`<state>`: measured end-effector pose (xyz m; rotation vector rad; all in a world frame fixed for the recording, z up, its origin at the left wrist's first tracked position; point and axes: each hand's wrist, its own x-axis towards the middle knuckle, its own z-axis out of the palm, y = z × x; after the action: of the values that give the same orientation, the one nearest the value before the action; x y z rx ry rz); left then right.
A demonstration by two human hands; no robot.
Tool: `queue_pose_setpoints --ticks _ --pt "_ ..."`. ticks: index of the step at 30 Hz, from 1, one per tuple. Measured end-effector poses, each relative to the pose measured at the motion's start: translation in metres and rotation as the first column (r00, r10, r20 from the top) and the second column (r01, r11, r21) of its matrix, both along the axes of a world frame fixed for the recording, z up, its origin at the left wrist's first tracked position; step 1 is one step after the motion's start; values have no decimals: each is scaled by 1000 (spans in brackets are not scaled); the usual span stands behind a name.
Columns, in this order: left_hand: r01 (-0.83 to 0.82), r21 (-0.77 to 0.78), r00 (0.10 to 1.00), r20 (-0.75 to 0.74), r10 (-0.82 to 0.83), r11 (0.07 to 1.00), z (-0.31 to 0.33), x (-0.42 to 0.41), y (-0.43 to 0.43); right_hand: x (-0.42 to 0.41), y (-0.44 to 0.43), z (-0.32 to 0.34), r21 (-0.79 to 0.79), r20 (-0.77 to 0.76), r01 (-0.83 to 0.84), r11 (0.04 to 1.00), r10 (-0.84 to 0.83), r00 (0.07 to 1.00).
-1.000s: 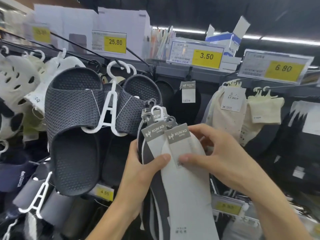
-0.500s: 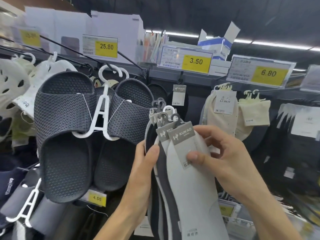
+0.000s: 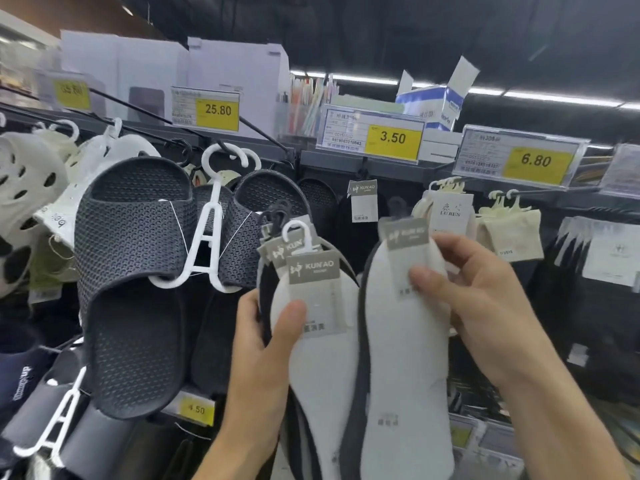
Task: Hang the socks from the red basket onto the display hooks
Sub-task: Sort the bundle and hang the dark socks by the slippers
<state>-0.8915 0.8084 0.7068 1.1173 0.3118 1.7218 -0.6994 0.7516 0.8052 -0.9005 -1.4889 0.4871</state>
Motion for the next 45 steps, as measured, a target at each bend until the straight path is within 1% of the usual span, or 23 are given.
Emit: queue_pose_setpoints --ticks 3,4,7,10,12,14,17,19,24,27,29,30,31,32,33,34,35,37,39,41,45 --pt "-175 14 984 -17 175 985 -2 -14 1 15 17 16 29 -113 91 995 -87 990" --pt "-223 29 974 -22 223 974 -3 -18 2 19 24 21 35 -130 131 991 -126 984" --pt "-289 64 956 -38 292 955 -6 -28 3 23 51 28 63 -69 291 955 -286 956" --pt "-274 73 960 -43 278 959 -8 -31 3 17 85 35 126 28 398 909 -404 914" --pt "-265 76 962 -46 269 961 -9 -30 2 16 111 41 128 38 410 903 -417 908" --pt "-254 78 965 -45 257 964 -10 -29 0 15 134 46 138 93 425 895 -438 894" --pt "-235 74 970 -53 239 969 -12 -27 -2 15 158 45 169 126 378 910 -400 908" --pt "-223 64 972 -59 227 973 -13 -25 -2 15 170 43 176 156 379 909 -406 901" --pt "-186 45 980 -70 188 982 -14 -19 -2 17 187 38 139 224 373 917 -396 891" --pt "-163 36 983 -82 165 986 -14 -15 -2 17 188 39 119 275 433 894 -449 850" --pt "-151 39 984 -88 154 988 -14 -13 -1 12 180 40 124 322 514 849 -524 788" --pt "-149 40 984 -90 152 988 -14 -13 -1 7 171 39 138 327 553 822 -565 758" --pt "-150 42 984 -91 153 988 -13 -12 0 0 157 36 170 303 570 804 -593 746" --pt "-151 43 984 -93 154 988 -12 -12 0 -7 139 31 221 247 554 803 -596 764" --pt "-151 46 984 -94 154 988 -11 -12 0 -15 117 23 283 177 494 822 -550 816" --pt "-151 48 983 -96 155 987 -10 -12 0 -23 92 15 341 129 404 849 -468 874" --pt "-153 49 983 -96 157 987 -10 -12 1 -30 67 5 372 132 319 872 -390 911" --pt "-163 48 982 -85 166 986 -9 -10 3 -45 24 -13 336 252 181 924 -273 928" --pt "-160 42 984 -67 162 986 -9 -6 5 -57 2 -22 263 383 101 959 -201 902" --pt "-120 39 991 -61 122 992 -8 -1 6 -59 -1 -26 237 424 122 964 -216 879" --pt "18 13 998 -65 -17 1000 -8 9 5 -47 2 -26 169 331 200 965 -247 911"
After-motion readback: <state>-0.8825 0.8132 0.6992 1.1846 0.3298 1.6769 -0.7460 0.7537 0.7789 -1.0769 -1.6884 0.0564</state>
